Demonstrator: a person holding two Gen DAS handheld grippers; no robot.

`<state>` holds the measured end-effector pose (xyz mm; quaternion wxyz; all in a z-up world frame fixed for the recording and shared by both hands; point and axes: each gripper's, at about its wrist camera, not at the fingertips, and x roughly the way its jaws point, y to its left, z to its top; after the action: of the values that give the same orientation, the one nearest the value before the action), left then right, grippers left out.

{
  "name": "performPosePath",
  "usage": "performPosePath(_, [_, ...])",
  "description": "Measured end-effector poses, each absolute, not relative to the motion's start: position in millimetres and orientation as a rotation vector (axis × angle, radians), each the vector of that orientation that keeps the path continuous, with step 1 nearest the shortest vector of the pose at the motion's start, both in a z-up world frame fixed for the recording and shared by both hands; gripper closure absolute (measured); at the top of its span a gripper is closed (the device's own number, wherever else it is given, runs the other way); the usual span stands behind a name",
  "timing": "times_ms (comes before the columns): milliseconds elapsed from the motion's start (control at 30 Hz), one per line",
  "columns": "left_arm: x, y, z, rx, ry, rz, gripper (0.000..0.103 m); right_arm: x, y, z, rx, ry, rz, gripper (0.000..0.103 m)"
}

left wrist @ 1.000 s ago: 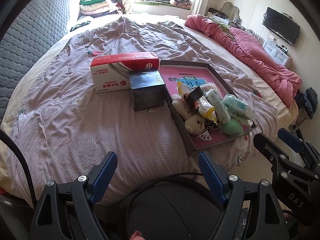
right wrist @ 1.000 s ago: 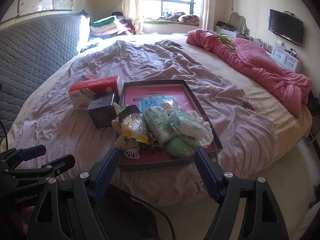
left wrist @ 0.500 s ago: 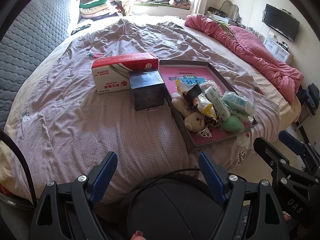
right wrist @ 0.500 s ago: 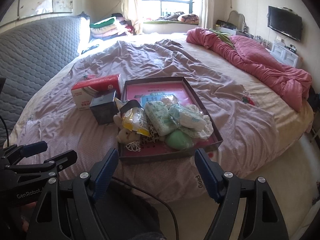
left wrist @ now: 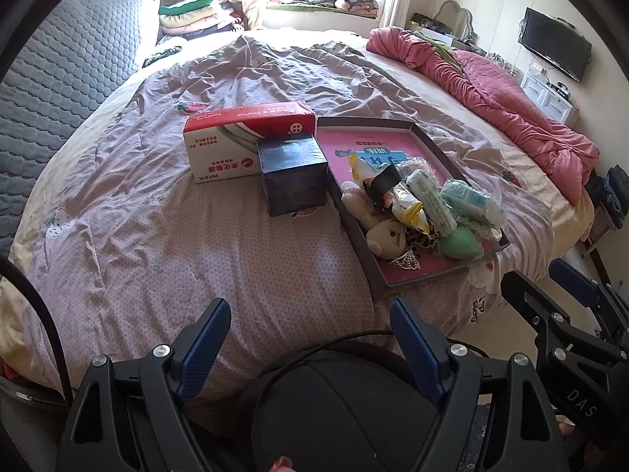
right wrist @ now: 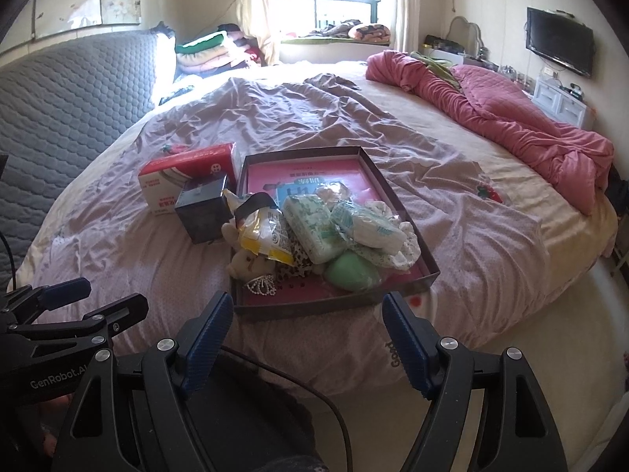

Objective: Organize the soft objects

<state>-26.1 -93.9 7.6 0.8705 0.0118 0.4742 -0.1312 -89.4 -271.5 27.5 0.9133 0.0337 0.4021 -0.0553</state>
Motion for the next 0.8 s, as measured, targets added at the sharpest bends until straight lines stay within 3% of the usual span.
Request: performPosePath(800, [-22.7, -97.7, -4.2, 0.069, 1.021, -0.257, 0.020, -86.2, -269.3, 22.4, 0.058, 0.836, -0.098, 0.024])
